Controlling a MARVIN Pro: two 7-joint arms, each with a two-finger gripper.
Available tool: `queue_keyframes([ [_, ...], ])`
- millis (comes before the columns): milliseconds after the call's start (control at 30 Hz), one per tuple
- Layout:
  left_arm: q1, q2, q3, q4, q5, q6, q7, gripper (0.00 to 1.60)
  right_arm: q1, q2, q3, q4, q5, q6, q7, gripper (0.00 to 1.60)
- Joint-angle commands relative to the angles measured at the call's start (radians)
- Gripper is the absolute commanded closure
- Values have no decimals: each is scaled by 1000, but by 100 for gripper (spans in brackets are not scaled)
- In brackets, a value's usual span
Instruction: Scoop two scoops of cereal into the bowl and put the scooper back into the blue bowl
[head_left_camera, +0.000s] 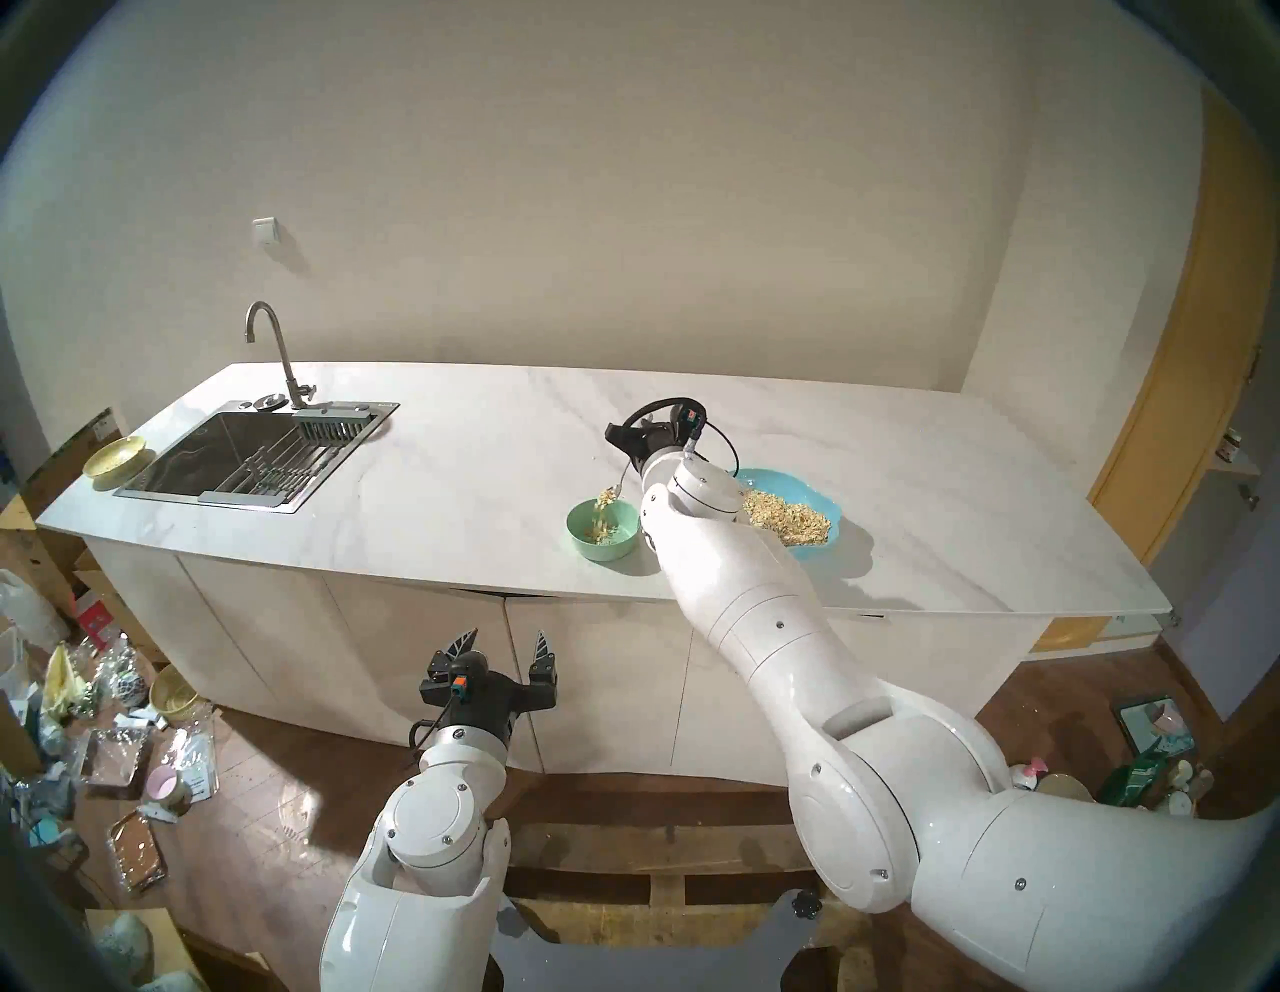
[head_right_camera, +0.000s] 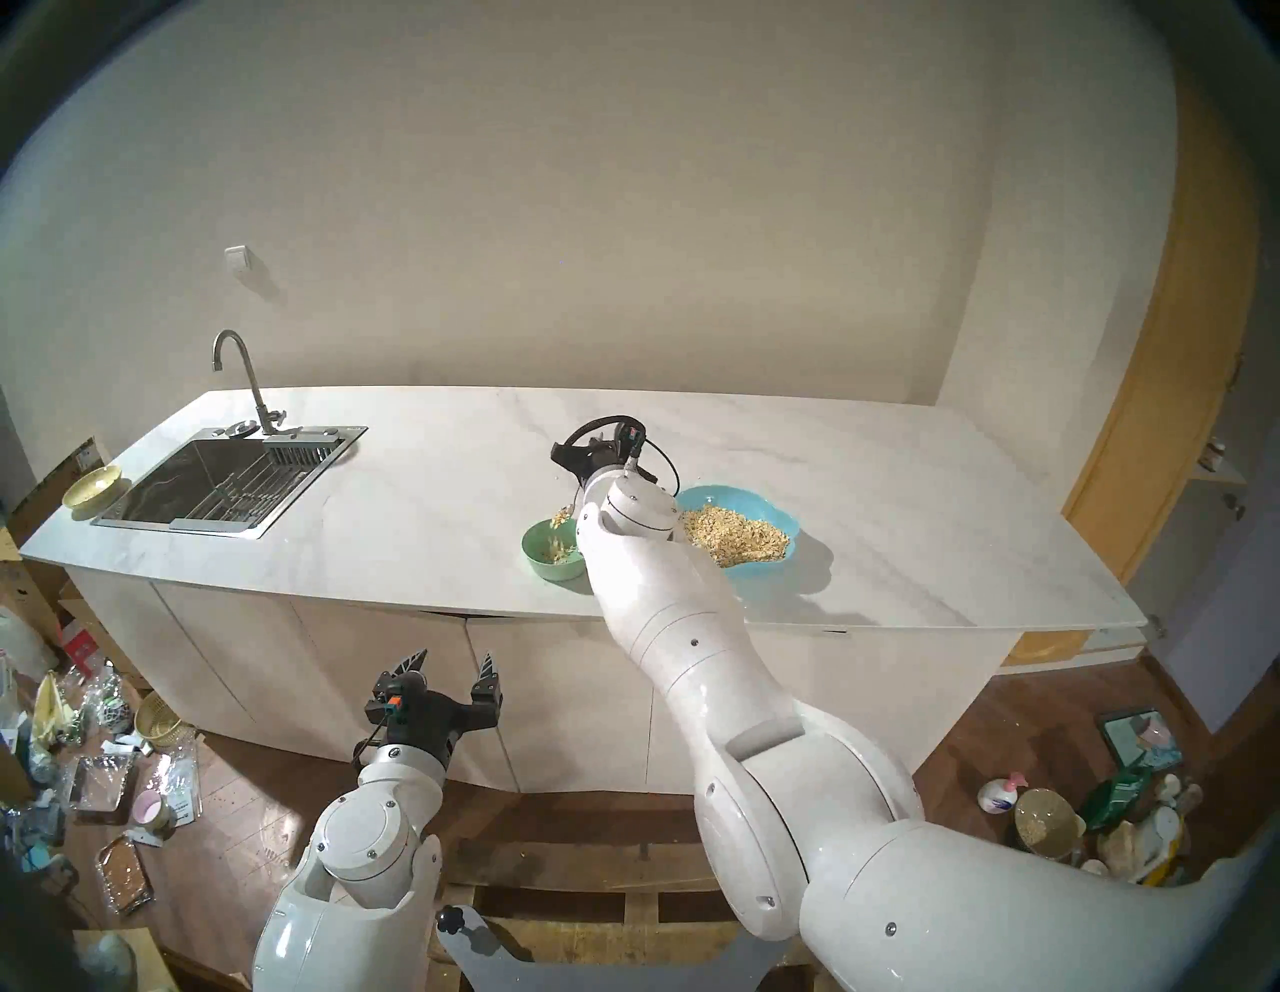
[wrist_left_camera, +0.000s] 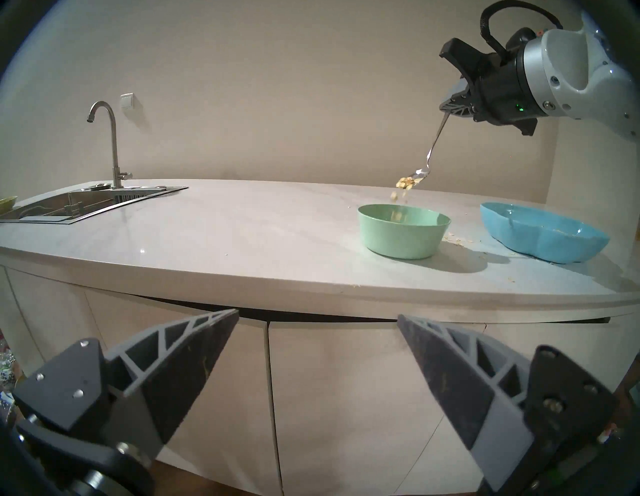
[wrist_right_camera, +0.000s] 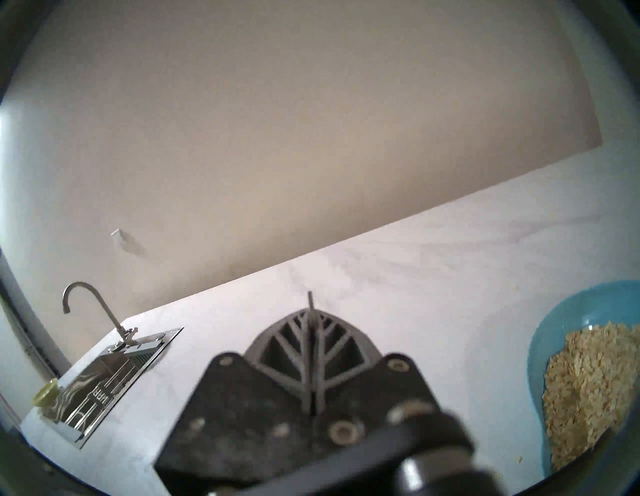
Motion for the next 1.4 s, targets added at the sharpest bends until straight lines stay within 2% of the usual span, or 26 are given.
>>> queue_keyframes([
  [0,-4,0,3,-26,-2,-6,-4,0,-11,26,-53,-74,-77,-76,-12,160],
  [167,-4,1,3,-26,-2,-6,-4,0,-15,57,-125,-72,-147,-125,-31,160],
  [267,-4,1,3,-26,-2,-6,-4,0,-14,58,-135,-68,-134,-131,-41,160],
  [400,-4,1,3,-26,-2,-6,-4,0,-8,41,-98,-47,-92,-123,-34,160],
  [533,-4,0,3,-25,-2,-6,-4,0,17,21,-15,-21,4,-96,-17,160],
  [567,-4,0,3,-25,-2,-6,-4,0,34,28,-11,-7,19,-93,-13,160],
  [600,-4,0,3,-25,-2,-6,-4,0,44,24,20,-5,60,-84,-14,160],
  [733,-4,0,3,-26,-2,-6,-4,0,92,68,65,20,129,-77,-10,160],
  [900,-4,1,3,-26,-2,-6,-4,0,103,158,79,20,123,-84,-18,160],
  [1100,-3,1,3,-27,-2,-5,-5,0,34,259,89,-54,118,-88,-28,160],
  [1167,-3,1,3,-27,-2,-5,-5,0,10,281,106,-60,139,-86,-23,160],
  [1367,-4,1,3,-26,-2,-6,-4,0,-50,339,111,-73,132,-127,10,160],
])
